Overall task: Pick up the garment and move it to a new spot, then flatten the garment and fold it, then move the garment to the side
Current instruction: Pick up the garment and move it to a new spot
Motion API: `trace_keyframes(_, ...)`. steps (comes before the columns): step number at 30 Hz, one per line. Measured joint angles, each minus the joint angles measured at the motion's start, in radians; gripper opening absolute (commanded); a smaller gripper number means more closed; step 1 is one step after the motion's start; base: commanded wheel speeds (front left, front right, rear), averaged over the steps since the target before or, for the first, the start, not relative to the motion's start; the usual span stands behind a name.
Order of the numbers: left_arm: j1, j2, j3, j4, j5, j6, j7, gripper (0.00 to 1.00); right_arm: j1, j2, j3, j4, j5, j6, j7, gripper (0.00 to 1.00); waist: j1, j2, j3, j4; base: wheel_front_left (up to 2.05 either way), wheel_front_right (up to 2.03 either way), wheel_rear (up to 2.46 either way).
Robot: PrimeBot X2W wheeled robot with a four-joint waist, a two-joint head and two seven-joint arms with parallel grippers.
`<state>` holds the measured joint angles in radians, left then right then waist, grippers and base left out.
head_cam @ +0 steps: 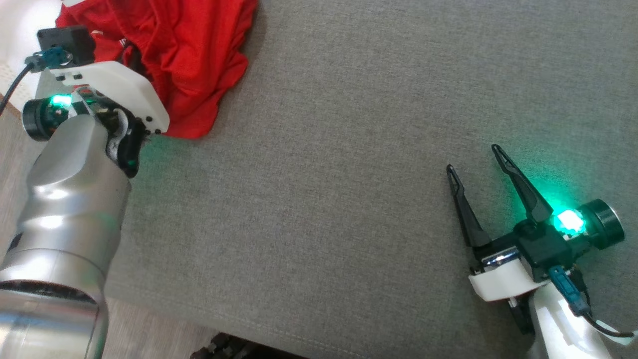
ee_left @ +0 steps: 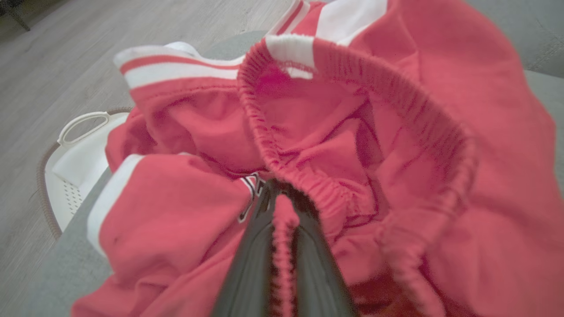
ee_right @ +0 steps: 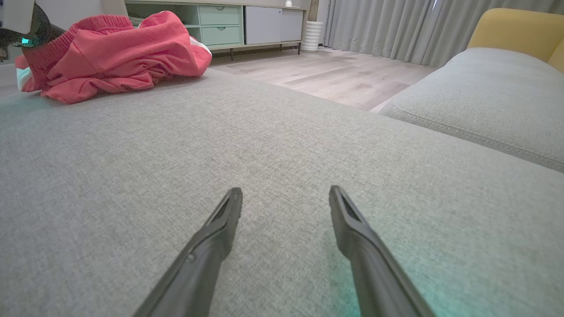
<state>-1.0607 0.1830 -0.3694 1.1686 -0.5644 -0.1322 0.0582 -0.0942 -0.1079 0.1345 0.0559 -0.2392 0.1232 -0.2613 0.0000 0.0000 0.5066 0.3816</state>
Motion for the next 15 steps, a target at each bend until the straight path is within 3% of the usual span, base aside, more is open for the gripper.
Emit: trace_keyframes(15, -0.018, 0.113, -0.180, -0.074, -0.088, 0.000, -0.186, 0.00, -0.016, 0.031, 0.024, 0.087, 0.034, 0.000, 0.002, 1.00, 0.0001, 0.0000, -0.129, -0.025, 0.00, 0.00, 0.00)
